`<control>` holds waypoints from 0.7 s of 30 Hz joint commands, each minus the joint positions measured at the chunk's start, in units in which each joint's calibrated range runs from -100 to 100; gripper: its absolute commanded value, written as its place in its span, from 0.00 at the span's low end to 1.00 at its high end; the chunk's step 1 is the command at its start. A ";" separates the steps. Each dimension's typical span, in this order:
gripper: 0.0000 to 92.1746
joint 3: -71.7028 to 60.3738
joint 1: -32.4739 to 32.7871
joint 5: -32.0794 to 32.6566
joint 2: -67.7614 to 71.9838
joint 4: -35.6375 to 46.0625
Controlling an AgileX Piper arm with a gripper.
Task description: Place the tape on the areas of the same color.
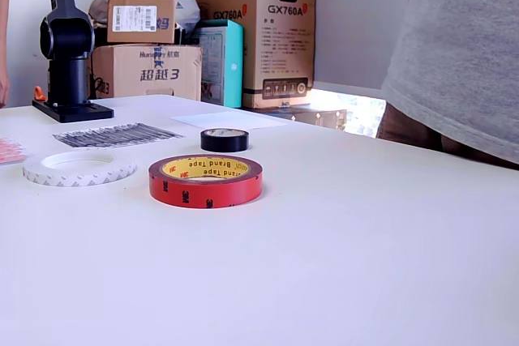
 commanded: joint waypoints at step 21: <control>0.38 -0.02 0.26 -0.22 -0.12 0.62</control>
